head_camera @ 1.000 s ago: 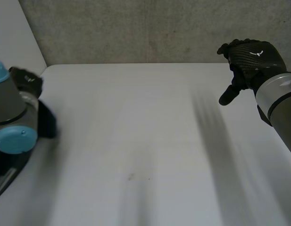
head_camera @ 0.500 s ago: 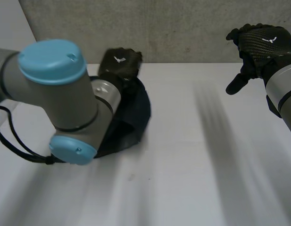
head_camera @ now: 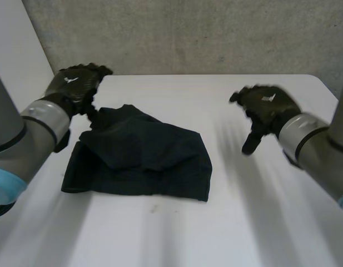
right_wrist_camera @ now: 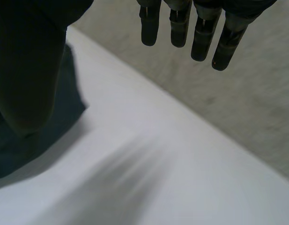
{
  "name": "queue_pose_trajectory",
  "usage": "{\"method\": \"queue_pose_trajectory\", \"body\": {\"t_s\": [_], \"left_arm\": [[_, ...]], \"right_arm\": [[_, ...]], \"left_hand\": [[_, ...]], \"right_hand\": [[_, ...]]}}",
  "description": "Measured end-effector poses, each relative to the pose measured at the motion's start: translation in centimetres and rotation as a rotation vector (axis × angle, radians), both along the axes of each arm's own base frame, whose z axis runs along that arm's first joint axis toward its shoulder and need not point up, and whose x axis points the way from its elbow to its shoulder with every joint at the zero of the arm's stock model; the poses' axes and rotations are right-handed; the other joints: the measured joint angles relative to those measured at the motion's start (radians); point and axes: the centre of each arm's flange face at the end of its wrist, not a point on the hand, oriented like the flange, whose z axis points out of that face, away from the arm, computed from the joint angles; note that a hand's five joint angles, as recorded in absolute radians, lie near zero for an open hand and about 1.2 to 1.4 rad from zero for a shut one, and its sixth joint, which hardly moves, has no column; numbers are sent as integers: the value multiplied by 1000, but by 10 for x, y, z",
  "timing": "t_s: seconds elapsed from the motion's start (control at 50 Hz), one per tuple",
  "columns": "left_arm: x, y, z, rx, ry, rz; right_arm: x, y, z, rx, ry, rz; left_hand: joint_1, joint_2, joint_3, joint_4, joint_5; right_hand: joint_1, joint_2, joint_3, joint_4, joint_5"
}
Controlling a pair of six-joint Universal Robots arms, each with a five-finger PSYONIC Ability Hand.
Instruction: Fold the shorts.
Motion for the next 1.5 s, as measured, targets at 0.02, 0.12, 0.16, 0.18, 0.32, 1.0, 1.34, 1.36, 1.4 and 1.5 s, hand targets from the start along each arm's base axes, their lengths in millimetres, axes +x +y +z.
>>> {"method": "queue_pose_trajectory", "body": {"t_s": [0.02, 0.12, 0.16, 0.18, 0.32, 1.0, 1.34, 1.36, 1.4, 1.5], "left_arm": [[6, -2, -3, 9, -8, 15], [22, -11, -19, 46, -58, 53], [29, -18, -32, 73, -100, 69], [29, -18, -32, 73, -100, 69], [54, -45, -77, 159, -256, 120], [20, 33, -80, 431, -195, 30], [-101, 142, -84, 571, 219, -301], [-105, 145, -86, 572, 221, -310], [-112, 148, -89, 573, 222, -322], [-119, 144, -88, 562, 217, -306]], "right_arm": [[2, 1, -9, 28, -1, 11], [12, 0, -40, 115, -69, 7], [17, -2, -54, 153, -125, -13], [17, -2, -54, 153, -125, -13], [35, -4, -90, 252, -242, -72], [81, -79, -45, -215, -154, -45], [121, -124, -56, -433, -217, 161], [121, -124, -59, -429, -215, 160], [120, -124, -62, -422, -210, 154], [100, -127, -51, -405, -187, 70]], "left_hand": [[0, 0, 0, 0, 0], [0, 0, 0, 0, 0], [0, 0, 0, 0, 0], [0, 0, 0, 0, 0], [0, 0, 0, 0, -1], [885, 977, 975, 997, 910], [269, 357, 323, 337, 321], [219, 312, 272, 267, 250], [61, 148, 110, 100, 83], [18, 87, 34, 28, 9]], "right_hand": [[0, 0, 0, 0, 0], [0, 0, 0, 0, 0], [0, 0, 0, 0, 0], [0, 0, 0, 0, 0], [0, 0, 0, 0, 0], [774, 960, 969, 952, 925], [537, 627, 661, 637, 655], [348, 446, 465, 441, 470], [179, 242, 286, 261, 290], [8, -3, -1, -2, 9]]}}
